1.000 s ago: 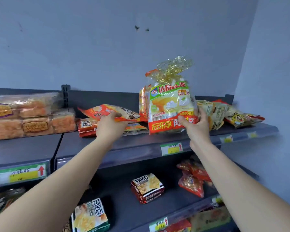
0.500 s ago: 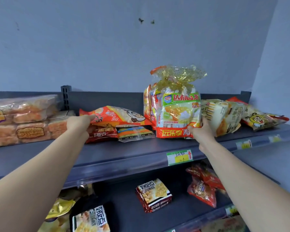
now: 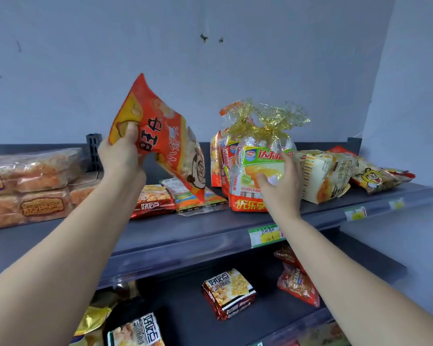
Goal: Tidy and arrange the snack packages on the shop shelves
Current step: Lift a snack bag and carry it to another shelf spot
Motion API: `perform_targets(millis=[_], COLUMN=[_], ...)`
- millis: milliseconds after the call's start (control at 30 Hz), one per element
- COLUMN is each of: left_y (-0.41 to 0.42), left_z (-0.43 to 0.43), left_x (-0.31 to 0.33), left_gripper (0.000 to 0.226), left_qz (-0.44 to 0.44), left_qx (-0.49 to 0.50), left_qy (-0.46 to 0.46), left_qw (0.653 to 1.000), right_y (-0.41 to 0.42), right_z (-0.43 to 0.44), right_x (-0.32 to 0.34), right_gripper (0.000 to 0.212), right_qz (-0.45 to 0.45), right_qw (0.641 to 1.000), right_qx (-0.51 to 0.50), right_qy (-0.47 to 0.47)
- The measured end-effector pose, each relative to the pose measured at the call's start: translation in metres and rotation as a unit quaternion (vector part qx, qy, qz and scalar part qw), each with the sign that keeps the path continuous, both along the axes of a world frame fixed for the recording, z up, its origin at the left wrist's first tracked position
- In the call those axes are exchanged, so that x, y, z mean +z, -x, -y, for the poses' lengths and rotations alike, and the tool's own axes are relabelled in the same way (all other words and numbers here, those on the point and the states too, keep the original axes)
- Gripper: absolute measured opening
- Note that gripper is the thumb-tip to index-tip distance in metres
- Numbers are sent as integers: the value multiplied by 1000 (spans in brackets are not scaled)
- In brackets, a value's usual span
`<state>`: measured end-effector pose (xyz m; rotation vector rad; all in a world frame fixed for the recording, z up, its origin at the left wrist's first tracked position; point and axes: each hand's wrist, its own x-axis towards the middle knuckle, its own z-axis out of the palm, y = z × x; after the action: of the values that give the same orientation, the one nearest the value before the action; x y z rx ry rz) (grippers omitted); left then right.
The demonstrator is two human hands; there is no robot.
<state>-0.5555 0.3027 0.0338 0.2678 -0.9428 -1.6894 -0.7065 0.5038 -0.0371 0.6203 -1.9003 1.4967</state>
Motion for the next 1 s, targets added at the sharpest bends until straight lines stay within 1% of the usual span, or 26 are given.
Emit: perform_targets(millis=[67,100,167,233,267,300,333,367,400,500,633,700,733,800,833,900,1000], left_y=[-9,-13,-20,-26,-28,-29,-29,-29,-28,-24,-17,-11,-8,1,6,18,38], left_z=[-6,-10,-16,-22,-22,-23,-23,-24,-24,-26,-34,-40,-44,-55,-61,-76,-101], left_x=[18,25,34,39,40,40,40,38,36,28,20,14,10,0,-6,-15,-24], left_gripper=[4,2,3,4,5,5,5,5,6,5,7,10,16,32,35,33,32], left_qz=[-59,-71,-65,-57,-52,-45,-38,-30,-23,-7,21,35,49,108,136,181,237], left_qx=[-52,-62,-59,-63,-64,-65,-70,-76,-81,-97,-124,-167,-189,-203,-205,-225,-254], left_qy=[14,29,63,70,66,60,55,49,44,32,31,62,82,130,157,204,244], left_qw=[997,995,994,994,994,995,995,995,996,995,992,983,977,965,956,936,905], right_y=[-19,-28,-40,-46,-46,-48,-50,-53,-54,-55,-49,-47,-45,-42,-39,-32,-17], right_z=[6,10,16,19,19,19,19,18,18,16,10,5,1,-10,-17,-32,-59], right_x=[10,15,19,19,18,18,16,15,13,10,4,2,2,3,4,5,5], right_gripper=[59,62,71,77,71,56,36,21,15,12,18,17,14,12,12,14,14], right_qz=[26,47,93,136,157,174,181,177,169,146,112,117,121,127,128,130,134], right_qw=[995,989,969,947,933,919,909,909,913,933,965,966,965,962,960,961,964], right_qx=[91,142,225,290,323,352,374,376,371,328,233,211,202,181,170,142,103], right_qy=[-11,-17,-32,-30,-28,-31,-33,-32,-23,2,46,92,115,162,181,199,206])
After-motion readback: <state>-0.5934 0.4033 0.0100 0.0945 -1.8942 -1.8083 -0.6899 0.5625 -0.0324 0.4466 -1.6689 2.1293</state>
